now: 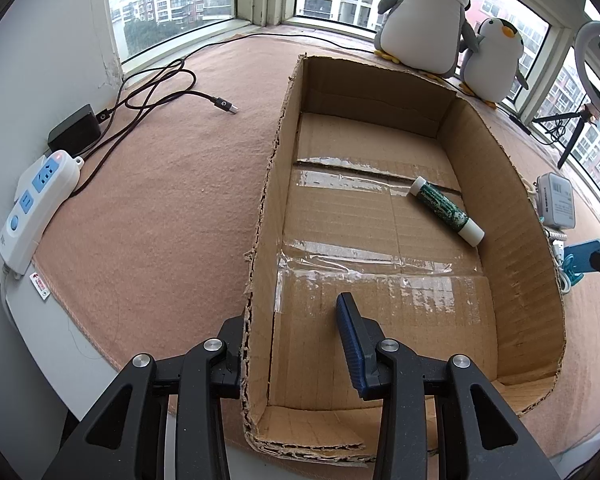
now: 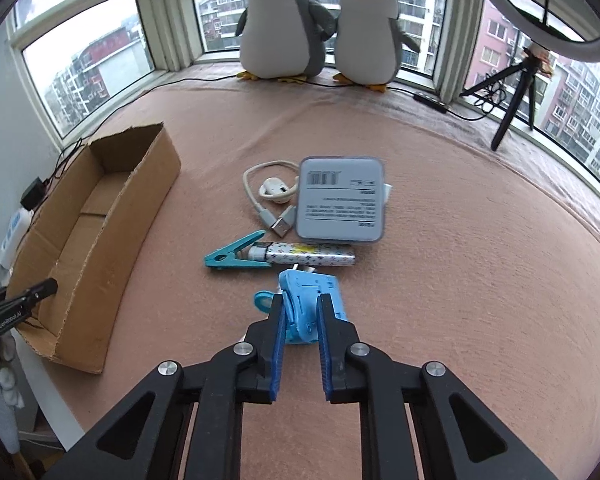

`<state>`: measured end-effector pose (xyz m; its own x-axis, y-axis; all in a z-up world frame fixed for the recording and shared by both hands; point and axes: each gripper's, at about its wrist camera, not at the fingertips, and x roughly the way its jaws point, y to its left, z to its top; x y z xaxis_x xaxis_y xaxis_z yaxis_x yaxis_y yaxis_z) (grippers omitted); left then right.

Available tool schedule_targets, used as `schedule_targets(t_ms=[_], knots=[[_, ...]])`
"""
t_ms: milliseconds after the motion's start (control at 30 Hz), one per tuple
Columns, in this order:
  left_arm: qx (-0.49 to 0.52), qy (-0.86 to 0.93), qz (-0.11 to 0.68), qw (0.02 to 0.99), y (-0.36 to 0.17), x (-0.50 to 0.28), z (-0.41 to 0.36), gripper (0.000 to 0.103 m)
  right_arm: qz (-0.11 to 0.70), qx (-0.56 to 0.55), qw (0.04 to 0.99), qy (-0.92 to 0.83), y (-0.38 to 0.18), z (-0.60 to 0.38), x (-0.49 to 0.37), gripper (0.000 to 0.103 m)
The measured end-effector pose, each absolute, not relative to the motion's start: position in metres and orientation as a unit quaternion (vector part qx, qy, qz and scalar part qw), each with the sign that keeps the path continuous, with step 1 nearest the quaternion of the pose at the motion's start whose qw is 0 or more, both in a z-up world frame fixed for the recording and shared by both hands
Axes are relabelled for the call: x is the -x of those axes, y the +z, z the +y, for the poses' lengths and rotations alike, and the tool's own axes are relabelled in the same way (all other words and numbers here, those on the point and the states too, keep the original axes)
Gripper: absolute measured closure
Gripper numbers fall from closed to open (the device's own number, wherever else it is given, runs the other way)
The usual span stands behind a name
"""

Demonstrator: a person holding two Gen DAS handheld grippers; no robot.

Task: Organize rigid objects
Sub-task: 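Lift the blue phone stand, carry it into the box and release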

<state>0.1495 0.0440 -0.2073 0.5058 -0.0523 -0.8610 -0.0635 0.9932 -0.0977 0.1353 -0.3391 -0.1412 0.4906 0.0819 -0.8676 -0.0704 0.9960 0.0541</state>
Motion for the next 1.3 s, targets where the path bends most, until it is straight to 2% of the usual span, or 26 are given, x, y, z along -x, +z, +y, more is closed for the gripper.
schedule_targets(t_ms=[400, 800, 1100, 1300], knots=[[0.058, 0.003, 0.497, 0.866, -0.207, -0.149, 0.044, 0.063, 0.51, -0.028, 0.859, 0.026, -0.147, -0.363, -0.135, 0.099], [0.06, 0.001, 0.496, 0.866, -0.207, -0.152, 0.045, 0.063, 0.475, -0.051, 0.877, 0.043, -0.117, -0.351, -0.122, 0.099], [0.061, 0.0, 0.497, 0.866, -0.208, -0.153, 0.046, 0.063, 0.444, -0.072, 0.885, 0.123, -0.087, -0.298, -0.116, 0.099], [0.061, 0.0, 0.497, 0.866, -0.209, -0.153, 0.046, 0.063, 0.448, -0.066, 0.871, 0.191, -0.089, -0.238, -0.123, 0.099]])
